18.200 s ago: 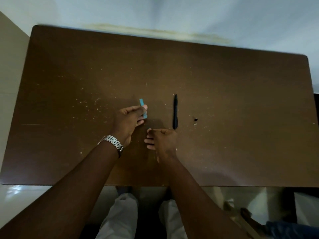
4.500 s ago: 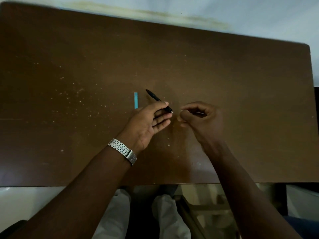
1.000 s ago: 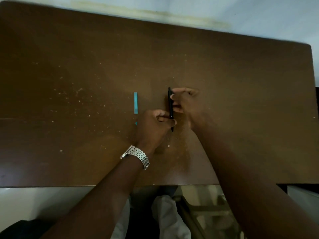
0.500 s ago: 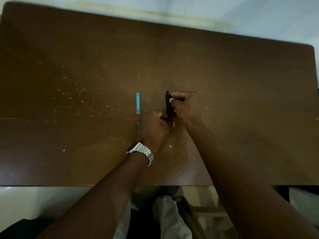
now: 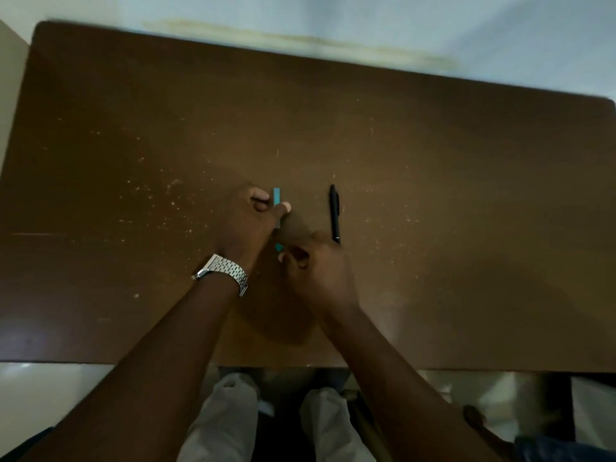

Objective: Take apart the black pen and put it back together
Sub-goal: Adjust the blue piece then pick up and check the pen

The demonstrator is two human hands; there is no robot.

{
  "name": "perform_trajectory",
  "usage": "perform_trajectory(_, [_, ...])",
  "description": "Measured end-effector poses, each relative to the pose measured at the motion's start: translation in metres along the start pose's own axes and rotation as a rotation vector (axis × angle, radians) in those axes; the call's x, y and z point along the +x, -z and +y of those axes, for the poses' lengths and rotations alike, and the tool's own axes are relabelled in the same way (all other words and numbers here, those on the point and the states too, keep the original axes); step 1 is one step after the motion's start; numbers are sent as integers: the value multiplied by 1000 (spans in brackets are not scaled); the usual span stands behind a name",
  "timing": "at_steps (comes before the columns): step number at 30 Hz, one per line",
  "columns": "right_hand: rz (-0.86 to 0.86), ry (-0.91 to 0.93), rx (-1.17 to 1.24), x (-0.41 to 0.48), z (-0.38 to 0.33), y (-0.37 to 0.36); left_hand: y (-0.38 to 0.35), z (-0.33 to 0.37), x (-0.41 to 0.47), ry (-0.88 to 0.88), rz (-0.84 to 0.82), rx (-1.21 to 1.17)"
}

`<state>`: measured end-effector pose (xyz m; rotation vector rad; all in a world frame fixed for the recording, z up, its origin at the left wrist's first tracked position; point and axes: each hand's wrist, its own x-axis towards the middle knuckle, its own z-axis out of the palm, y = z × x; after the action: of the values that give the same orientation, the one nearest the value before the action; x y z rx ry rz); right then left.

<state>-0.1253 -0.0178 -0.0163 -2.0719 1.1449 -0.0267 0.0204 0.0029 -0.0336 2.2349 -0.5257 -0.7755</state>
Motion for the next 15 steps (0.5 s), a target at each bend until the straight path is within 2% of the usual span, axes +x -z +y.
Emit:
perform_trajectory(4, [-27, -28, -17, 7, -11, -10, 0, -3, 6, -47, -30, 100])
perform_trajectory(10, [-105, -104, -124, 21, -11, -10, 1, -3, 6, -12, -91, 33])
perform_trajectory(13, [-52, -111, -51, 22, -11, -8, 2, -5, 2, 67, -116, -77])
perform_trajectory(15, [19, -132, 96, 20, -9, -8, 2, -8, -1, 176, -145, -268])
